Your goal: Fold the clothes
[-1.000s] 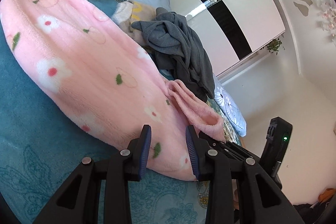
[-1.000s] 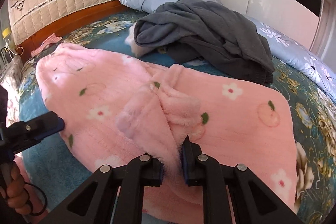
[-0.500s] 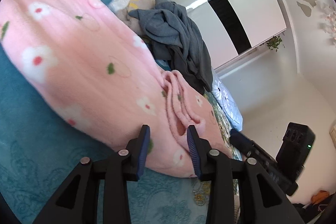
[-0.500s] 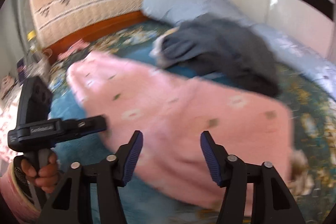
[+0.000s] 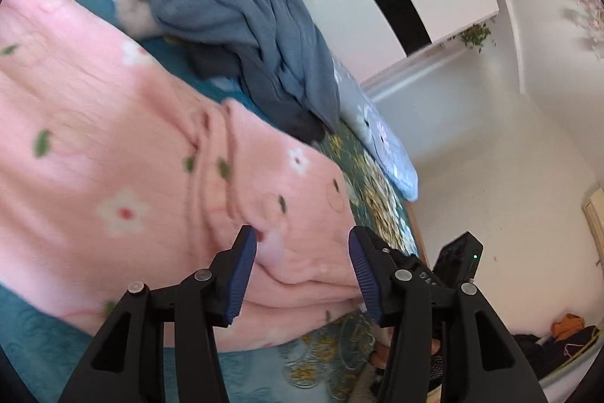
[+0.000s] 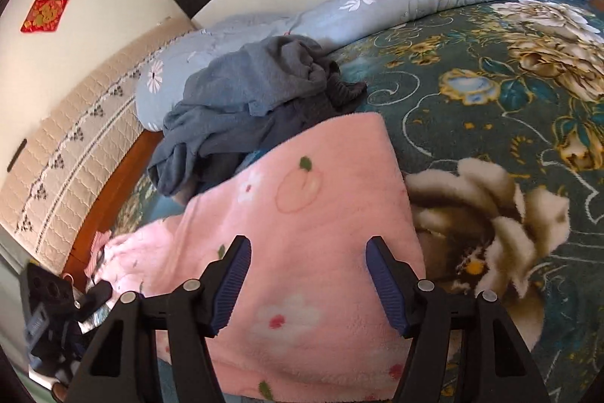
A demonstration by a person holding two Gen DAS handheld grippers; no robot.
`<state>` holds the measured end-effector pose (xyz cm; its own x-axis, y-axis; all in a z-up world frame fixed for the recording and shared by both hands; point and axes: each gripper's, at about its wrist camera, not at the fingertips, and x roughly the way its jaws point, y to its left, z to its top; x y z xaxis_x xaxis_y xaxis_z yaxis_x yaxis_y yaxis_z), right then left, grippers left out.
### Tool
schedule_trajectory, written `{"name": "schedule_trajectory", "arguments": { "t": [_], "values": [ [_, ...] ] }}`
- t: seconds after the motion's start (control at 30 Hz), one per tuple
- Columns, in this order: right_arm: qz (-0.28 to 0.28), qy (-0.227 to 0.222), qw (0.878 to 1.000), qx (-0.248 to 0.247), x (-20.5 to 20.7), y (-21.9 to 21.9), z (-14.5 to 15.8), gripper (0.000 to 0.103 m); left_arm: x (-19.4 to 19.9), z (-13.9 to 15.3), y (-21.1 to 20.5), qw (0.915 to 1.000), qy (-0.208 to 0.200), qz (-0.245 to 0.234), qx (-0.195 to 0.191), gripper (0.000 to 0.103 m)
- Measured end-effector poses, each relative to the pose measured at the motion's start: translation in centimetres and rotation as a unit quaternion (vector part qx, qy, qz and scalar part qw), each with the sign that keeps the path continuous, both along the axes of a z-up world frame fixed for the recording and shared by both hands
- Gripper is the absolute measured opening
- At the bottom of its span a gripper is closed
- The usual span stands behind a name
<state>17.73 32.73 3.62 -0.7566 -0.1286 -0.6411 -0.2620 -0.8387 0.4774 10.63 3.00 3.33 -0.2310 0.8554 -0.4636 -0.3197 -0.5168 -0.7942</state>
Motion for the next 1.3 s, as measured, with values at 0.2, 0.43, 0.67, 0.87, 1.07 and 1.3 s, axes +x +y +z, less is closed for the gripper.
{"name": "schedule_trajectory", "arguments": {
  "t": [0.2,0.43,0.67,0.87,1.07,1.3],
  "values": [
    [0.016,-0.012,0.999,0.042,-0.7,-1.0,0.0,0.067,-0.7,-1.9,1.5,0.9985,-0.044,-0.002,-0.034,0.052],
    [0.011,-0.016,0.999,0.035,-0.7,-0.6,-0.3,0.067,-1.2,-2.6,1.5,0.9969,-0.060,0.010,-0.050,0.050],
    [0.006,-0.014,0.999,0.037,-0.5,-0.6,-0.2,0.067,-1.3,-0.2,2.2,0.9970,0.014,0.004,-0.075,0.005],
    [-0.006,0.019,0.999,0.037,0.3,-0.2,0.8,0.067,0.4,3.3,-0.9,0.9908,0.111,0.015,-0.075,0.005],
    [-0.001,-0.026,0.999,0.048,-0.8,-0.6,-0.2,0.067,-0.5,-3.3,-1.7,0.9947,0.001,0.025,-0.100,0.011],
    [-0.002,-0.030,0.998,0.047,-0.9,-0.5,-0.5,0.067,-0.8,-2.8,-3.0,0.9958,-0.015,0.028,-0.086,0.052]
  ]
}}
